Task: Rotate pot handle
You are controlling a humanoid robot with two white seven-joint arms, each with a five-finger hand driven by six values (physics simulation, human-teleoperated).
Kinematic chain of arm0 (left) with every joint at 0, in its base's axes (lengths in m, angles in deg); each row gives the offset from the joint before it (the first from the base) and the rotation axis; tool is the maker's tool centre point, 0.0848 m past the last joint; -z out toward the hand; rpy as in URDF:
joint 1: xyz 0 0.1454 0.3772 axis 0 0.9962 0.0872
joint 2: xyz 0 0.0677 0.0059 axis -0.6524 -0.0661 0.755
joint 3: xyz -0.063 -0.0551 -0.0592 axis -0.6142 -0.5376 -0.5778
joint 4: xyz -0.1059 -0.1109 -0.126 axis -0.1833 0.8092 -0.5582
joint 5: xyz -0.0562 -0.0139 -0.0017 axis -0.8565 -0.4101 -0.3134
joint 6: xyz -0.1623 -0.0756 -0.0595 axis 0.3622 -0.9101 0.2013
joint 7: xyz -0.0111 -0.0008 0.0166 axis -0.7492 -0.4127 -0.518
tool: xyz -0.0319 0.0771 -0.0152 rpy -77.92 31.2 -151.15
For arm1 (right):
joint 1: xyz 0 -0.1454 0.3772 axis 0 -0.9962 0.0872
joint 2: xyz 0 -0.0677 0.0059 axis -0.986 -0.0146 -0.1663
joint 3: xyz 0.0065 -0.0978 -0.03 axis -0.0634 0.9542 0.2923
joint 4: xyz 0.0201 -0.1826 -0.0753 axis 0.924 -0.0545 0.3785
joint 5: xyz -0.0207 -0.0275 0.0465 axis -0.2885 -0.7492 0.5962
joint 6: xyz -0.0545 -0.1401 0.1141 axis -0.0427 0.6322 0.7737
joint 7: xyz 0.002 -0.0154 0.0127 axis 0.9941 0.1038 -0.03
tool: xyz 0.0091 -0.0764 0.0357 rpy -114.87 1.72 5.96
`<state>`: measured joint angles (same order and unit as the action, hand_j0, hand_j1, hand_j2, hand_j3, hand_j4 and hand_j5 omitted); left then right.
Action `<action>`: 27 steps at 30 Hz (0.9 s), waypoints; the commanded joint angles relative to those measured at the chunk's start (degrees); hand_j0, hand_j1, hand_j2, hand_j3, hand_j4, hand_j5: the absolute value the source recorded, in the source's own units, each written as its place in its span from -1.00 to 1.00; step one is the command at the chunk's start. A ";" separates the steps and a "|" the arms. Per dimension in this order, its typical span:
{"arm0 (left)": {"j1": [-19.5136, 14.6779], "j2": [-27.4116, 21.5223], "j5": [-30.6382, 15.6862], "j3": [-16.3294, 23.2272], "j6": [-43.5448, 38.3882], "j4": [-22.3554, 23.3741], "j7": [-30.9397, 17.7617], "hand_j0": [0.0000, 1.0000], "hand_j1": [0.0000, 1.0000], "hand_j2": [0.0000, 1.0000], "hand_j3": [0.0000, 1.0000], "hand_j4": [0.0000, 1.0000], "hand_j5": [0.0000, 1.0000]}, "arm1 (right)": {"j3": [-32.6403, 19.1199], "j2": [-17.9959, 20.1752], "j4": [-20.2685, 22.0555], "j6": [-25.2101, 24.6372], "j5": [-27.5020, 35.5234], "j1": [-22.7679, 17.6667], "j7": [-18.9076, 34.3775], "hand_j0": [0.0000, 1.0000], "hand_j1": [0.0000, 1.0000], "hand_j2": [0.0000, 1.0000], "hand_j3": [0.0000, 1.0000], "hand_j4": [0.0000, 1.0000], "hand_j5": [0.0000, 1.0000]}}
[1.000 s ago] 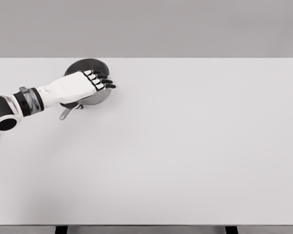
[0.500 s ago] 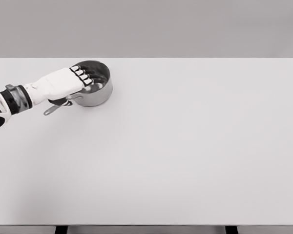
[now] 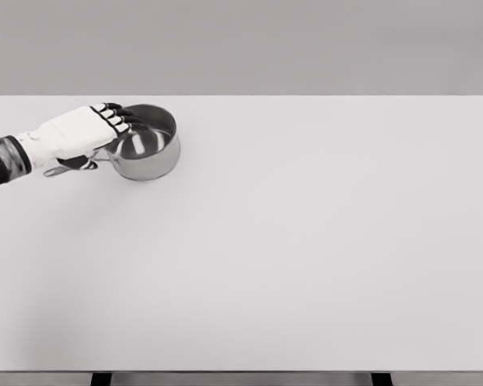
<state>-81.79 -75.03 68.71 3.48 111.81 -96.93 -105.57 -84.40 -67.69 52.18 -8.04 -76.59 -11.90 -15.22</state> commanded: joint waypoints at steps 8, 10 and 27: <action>-0.26 -0.13 1.73 -0.47 -0.08 1.60 0.13 1.00 1.00 1.00 1.00 1.00 1.00 | -0.04 0.00 0.01 -0.03 0.02 0.00 0.01 1.00 1.00 1.00 1.00 1.00 1.00; -0.35 -0.13 1.73 -0.56 -0.08 2.39 0.13 1.00 1.00 1.00 1.00 1.00 1.00 | 0.05 0.00 0.01 -0.03 0.02 0.09 0.01 1.00 1.00 1.00 1.00 1.00 1.00; -3.34 0.58 4.45 -1.35 -0.08 9.95 0.40 1.00 1.00 1.00 1.00 1.00 1.00 | 0.05 0.00 0.01 -0.03 0.02 0.00 0.01 1.00 1.00 1.00 1.00 1.00 1.00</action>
<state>-85.31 -74.60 73.08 2.11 111.81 -87.72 -105.28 -84.37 -67.69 52.18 -8.05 -76.59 -11.90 -15.22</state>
